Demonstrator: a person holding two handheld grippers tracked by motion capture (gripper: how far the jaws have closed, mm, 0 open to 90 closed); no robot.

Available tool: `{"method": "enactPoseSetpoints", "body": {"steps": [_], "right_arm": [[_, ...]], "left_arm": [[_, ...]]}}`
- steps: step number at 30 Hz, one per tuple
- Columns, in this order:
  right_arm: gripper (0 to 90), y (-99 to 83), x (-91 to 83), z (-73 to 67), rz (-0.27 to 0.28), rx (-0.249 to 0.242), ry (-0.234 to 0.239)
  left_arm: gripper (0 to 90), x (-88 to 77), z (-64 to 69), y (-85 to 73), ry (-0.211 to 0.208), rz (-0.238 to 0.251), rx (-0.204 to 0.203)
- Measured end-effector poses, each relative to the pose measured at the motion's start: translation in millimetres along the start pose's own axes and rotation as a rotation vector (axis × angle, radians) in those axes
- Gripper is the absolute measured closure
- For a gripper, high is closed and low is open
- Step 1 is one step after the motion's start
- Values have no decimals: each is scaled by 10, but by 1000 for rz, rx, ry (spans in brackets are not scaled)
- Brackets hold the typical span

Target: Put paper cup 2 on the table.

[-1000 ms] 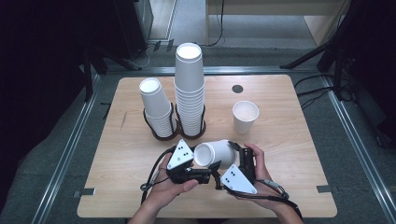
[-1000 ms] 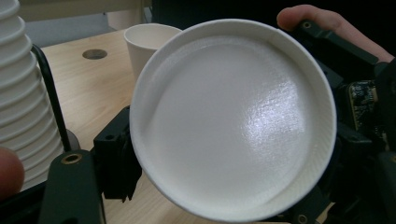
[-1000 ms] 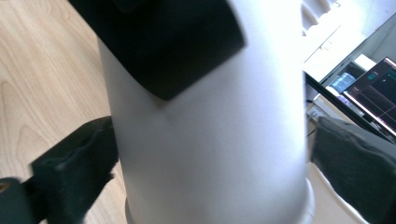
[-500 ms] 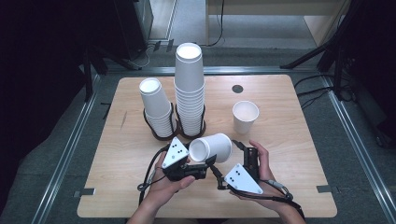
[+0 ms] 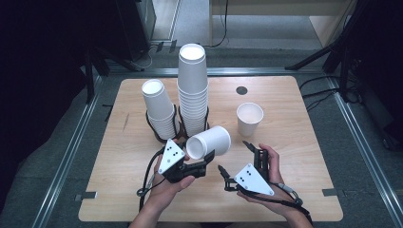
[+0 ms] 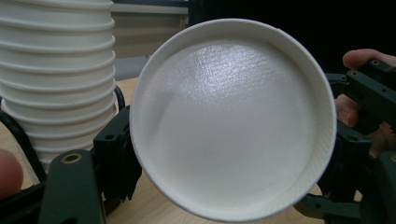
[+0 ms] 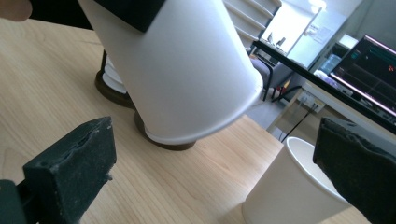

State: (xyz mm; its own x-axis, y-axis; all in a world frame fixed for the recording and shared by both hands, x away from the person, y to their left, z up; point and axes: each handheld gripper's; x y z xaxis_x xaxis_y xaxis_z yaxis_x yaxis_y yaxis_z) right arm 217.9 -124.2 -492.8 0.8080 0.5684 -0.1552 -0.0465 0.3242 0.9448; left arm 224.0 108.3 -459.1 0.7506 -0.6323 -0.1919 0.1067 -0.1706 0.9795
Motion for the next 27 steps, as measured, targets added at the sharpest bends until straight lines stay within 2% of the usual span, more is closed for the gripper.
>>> {"method": "enactPoseSetpoints", "body": {"steps": [3,5,8,9,11,19,23,25,26,27], "right_arm": [[0,10,-12,16,-6,41,-10],[3,21,-25,29,-8,89,-18],[4,48,-53,63,-2,195,-14],[11,71,-72,98,8,267,-15],[18,77,-78,103,8,282,-16],[65,156,-180,200,23,505,-30],[109,170,-221,223,44,662,-29],[159,157,-232,210,63,733,-24],[165,149,-234,196,70,793,-20],[165,149,-234,196,70,793,-20]], "left_arm": [[230,4,-4,-23,18,9,5],[229,9,-2,-34,22,15,3],[230,9,2,-48,21,26,-2],[230,10,10,-55,22,32,0],[230,13,18,-66,26,35,4],[230,52,61,-138,26,44,4],[230,69,93,-155,33,45,10],[230,74,103,-163,38,50,9],[230,74,105,-166,41,52,8],[230,76,107,-171,44,56,6]]}}
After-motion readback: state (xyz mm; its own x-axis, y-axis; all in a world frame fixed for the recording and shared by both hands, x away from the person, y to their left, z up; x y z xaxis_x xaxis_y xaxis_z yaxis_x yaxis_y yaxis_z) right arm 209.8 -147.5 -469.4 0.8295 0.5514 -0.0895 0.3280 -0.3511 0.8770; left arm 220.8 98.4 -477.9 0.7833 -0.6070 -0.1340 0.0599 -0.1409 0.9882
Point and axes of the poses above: each handheld gripper's, and its own axes: x roughly forward along the jaws, y roughly out of its top, z roughly to its right, and after that the axes turned 10 degrees about x, right-handed
